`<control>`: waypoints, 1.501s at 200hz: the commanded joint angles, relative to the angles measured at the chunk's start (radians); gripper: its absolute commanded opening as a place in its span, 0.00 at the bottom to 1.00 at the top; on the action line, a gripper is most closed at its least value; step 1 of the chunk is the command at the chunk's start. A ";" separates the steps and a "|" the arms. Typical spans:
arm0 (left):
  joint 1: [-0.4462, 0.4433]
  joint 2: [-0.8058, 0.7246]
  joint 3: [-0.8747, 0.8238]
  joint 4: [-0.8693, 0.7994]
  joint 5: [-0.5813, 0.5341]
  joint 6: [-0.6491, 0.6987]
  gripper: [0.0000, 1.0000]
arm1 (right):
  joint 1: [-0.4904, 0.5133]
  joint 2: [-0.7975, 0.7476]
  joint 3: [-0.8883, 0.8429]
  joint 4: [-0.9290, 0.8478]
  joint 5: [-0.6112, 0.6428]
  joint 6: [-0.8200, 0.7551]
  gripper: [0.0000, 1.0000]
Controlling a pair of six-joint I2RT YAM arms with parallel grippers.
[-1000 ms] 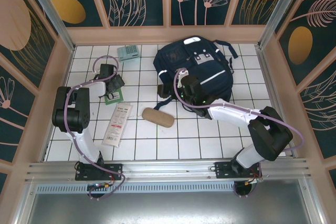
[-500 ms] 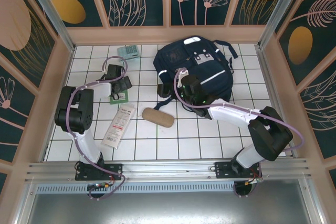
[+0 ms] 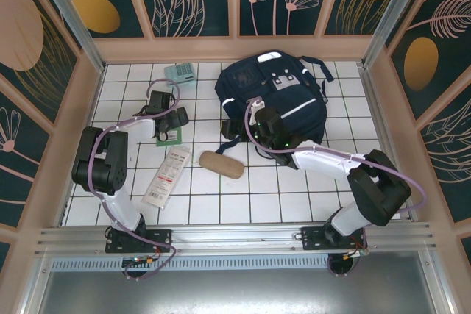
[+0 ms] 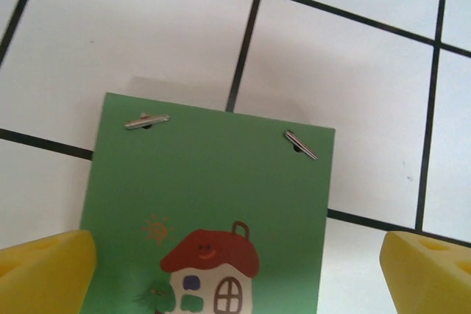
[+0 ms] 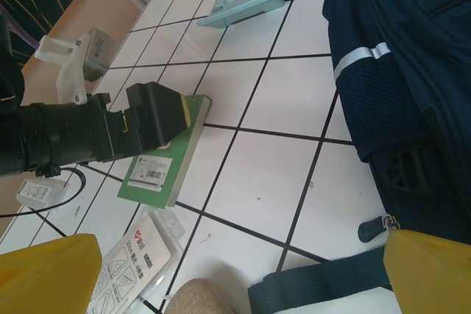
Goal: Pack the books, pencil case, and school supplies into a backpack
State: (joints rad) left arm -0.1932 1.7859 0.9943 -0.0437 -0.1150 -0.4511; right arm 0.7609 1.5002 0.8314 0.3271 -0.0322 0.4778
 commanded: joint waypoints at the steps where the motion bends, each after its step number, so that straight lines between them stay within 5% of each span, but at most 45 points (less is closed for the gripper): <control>1: -0.020 0.027 0.008 -0.032 -0.031 0.042 0.99 | -0.004 -0.048 -0.021 0.047 -0.012 0.012 0.99; 51: -0.033 0.069 0.047 -0.076 -0.185 0.043 0.99 | -0.005 -0.070 -0.038 0.051 -0.005 0.013 0.99; 177: -0.031 0.206 0.249 -0.169 -0.269 0.091 0.99 | -0.011 -0.056 -0.037 0.057 -0.017 0.018 0.99; 275: 0.012 0.279 0.301 -0.237 -0.130 0.075 0.99 | -0.011 -0.059 -0.037 0.055 -0.019 0.017 0.99; 286: 0.011 0.293 0.312 -0.249 -0.128 0.075 0.90 | -0.012 -0.058 -0.038 0.056 -0.019 0.018 0.99; 300: 0.012 0.288 0.310 -0.244 -0.123 0.078 0.95 | -0.012 -0.060 -0.037 0.055 -0.019 0.018 0.99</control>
State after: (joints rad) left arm -0.1875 2.0285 1.2980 -0.2367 -0.3088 -0.3676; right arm 0.7536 1.4593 0.8028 0.3561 -0.0357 0.4847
